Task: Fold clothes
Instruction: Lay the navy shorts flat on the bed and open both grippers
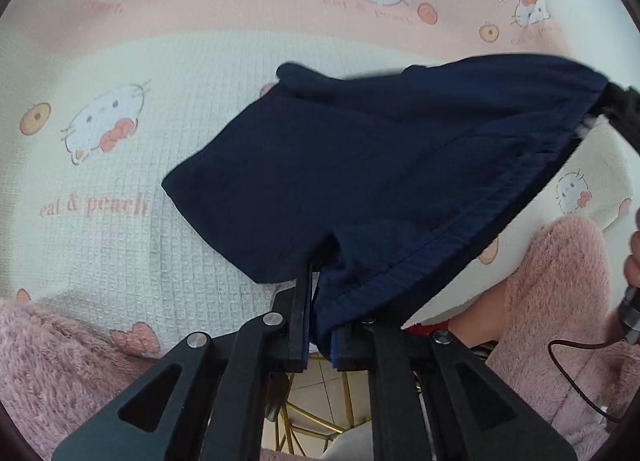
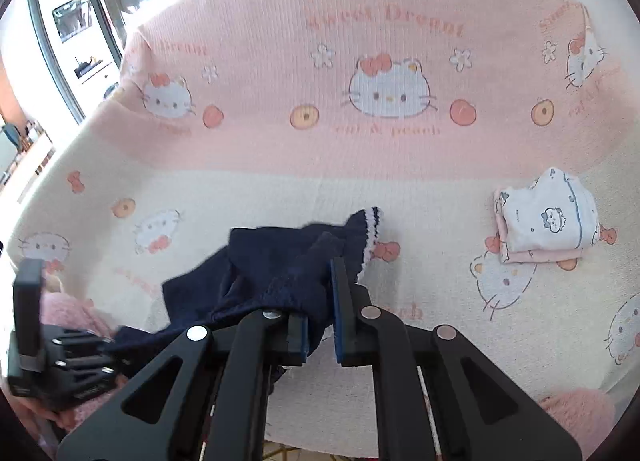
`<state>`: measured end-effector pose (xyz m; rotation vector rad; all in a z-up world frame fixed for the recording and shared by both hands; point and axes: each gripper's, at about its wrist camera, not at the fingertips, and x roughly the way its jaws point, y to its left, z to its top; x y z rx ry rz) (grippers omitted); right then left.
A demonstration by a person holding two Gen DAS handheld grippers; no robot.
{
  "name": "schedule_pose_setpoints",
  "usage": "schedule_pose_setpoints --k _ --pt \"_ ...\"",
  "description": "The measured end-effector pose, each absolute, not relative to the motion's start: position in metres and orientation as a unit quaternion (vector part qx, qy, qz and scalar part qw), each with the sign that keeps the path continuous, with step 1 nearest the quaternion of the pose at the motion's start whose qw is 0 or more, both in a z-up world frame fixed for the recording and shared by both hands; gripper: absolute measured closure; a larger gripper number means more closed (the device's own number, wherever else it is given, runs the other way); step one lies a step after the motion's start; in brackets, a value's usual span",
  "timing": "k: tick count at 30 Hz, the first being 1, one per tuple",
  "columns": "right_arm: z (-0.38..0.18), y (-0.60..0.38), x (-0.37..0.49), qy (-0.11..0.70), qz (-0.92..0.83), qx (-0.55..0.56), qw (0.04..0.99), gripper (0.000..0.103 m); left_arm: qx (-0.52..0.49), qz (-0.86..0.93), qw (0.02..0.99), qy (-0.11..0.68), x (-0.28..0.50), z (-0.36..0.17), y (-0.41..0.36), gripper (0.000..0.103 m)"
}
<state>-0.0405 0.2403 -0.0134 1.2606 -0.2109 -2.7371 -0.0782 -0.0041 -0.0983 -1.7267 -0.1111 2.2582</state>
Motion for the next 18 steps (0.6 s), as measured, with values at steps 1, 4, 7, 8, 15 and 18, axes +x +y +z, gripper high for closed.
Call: schedule_pose_setpoints --k 1,4,7,8,15,18 --pt "-0.005 0.237 -0.035 -0.070 -0.907 0.410 0.063 0.095 -0.604 0.781 0.153 -0.042 -0.078 -0.102 -0.001 0.090" --pt "0.013 0.226 -0.026 -0.060 -0.915 0.395 0.064 0.095 -0.615 0.771 0.159 -0.040 -0.076 -0.112 0.006 0.087" --pt "0.022 0.228 -0.019 -0.063 -0.915 0.393 0.061 0.095 -0.594 0.787 0.158 -0.045 -0.071 -0.101 0.005 0.092" --pt "0.025 0.230 -0.018 -0.062 -0.915 0.395 0.056 0.095 -0.580 0.797 0.158 -0.055 -0.070 -0.089 0.000 0.095" --pt "0.037 0.272 0.001 -0.080 -0.905 0.415 0.039 0.089 -0.428 0.875 0.186 -0.127 -0.065 0.060 -0.055 0.095" --pt "0.051 0.280 0.007 -0.095 -0.907 0.406 0.062 0.087 -0.381 0.896 0.201 -0.111 -0.064 0.102 -0.058 0.095"
